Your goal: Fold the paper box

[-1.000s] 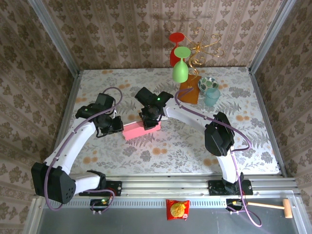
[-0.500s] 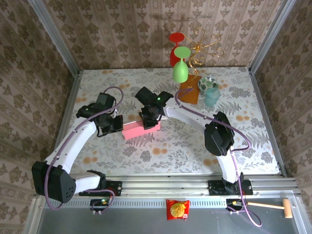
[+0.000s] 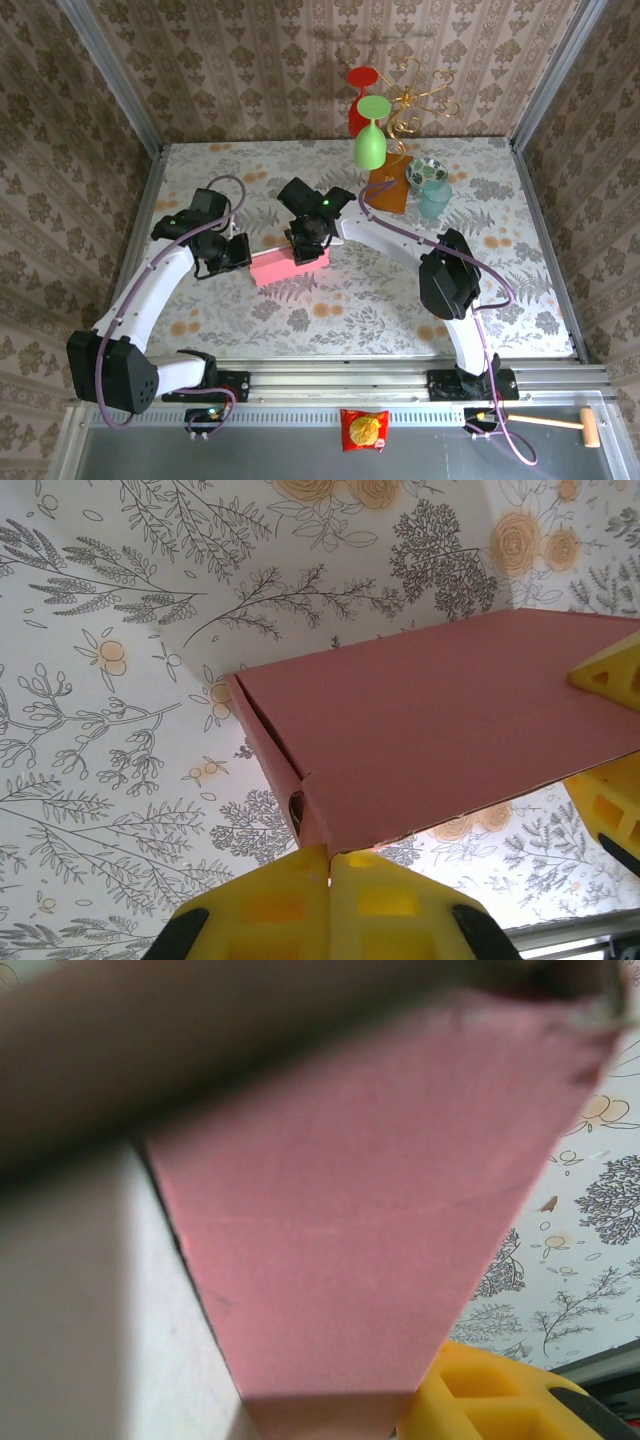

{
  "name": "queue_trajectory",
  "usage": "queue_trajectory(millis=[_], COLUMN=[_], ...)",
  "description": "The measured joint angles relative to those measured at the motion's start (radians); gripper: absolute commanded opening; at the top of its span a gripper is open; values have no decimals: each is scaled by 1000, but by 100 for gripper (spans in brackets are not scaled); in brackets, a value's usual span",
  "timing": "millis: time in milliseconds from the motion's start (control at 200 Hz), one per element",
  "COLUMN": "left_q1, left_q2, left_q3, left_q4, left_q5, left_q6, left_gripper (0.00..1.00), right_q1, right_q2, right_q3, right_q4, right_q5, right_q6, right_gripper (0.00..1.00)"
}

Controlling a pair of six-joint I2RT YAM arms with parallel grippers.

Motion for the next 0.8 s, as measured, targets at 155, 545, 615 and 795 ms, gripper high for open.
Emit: queue_trajectory(millis=[155, 545, 615, 795], left_q1=[17, 47, 49, 54], left_q2=[-2, -32, -32, -32], left_q3=[-18, -57, -57, -58], left_q4=[22, 61, 61, 59], left_q5=[28, 67, 70, 70], left_q6=[-1, 0, 1, 24], left_gripper=[0, 0, 0, 0], right_q1=[-1, -3, -4, -5], right_q2=[2, 4, 4, 7], right_q3=[0, 2, 3, 7], right_q4=[5, 7, 7, 7], right_q5=[0, -2, -4, -5], right_q6=[0, 0, 0, 0], right_gripper=[37, 37, 37, 37])
